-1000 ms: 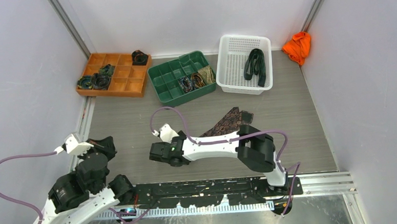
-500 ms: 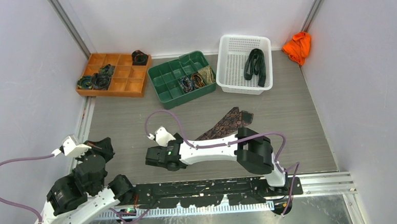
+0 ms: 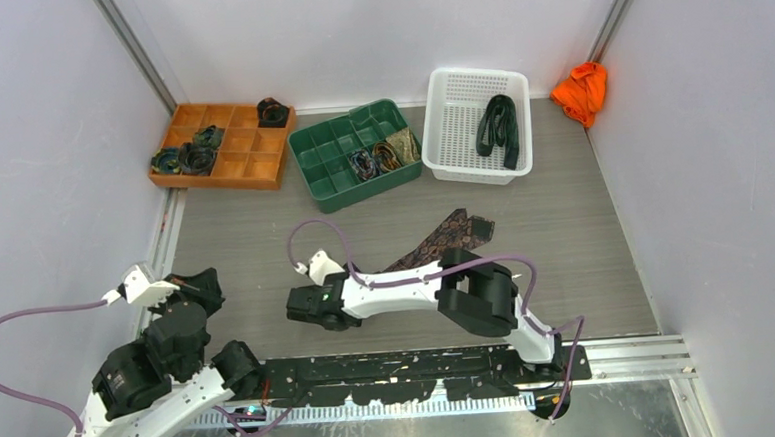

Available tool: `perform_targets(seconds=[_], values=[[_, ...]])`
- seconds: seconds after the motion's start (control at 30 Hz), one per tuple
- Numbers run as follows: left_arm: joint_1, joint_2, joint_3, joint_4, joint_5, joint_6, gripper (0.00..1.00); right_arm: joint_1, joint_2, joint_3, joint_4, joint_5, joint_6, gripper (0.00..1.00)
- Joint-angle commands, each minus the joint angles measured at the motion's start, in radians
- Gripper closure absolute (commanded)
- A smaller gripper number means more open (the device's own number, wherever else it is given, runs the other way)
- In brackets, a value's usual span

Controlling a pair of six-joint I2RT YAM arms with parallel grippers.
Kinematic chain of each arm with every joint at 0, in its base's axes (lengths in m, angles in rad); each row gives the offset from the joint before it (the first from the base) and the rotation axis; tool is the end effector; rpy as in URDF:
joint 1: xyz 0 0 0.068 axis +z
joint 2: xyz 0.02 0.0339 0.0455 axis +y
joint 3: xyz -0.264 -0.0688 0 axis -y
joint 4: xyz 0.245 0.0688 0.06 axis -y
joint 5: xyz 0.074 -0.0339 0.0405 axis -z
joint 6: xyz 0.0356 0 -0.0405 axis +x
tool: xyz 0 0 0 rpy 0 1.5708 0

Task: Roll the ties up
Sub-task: Roll the tie at the center of the board.

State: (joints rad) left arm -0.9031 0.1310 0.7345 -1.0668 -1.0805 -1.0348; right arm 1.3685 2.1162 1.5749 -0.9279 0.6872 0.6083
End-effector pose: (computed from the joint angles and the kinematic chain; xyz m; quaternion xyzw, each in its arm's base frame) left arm 0.0291 0.0138 0.2959 -0.3179 0.7100 -0.1241 0.6159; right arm 0.1041 0.3953 0.1634 -0.3330 0.8796 -0.1451 0.3073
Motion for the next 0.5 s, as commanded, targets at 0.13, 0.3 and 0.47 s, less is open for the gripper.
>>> perform_targets(seconds=[0.13,0.3,0.47], values=[[-0.002,0.005,-0.002,0.042,-0.027,0.021,1.00,-0.069,-0.035,-0.062,0.029,0.020,0.032,0.44],[-0.001,0.010,-0.010,0.054,-0.025,0.024,1.00,-0.098,-0.048,-0.101,0.066,-0.023,0.020,0.55],[-0.002,0.019,-0.006,0.072,-0.021,0.037,1.00,-0.121,-0.075,-0.136,0.115,-0.064,0.023,0.65]])
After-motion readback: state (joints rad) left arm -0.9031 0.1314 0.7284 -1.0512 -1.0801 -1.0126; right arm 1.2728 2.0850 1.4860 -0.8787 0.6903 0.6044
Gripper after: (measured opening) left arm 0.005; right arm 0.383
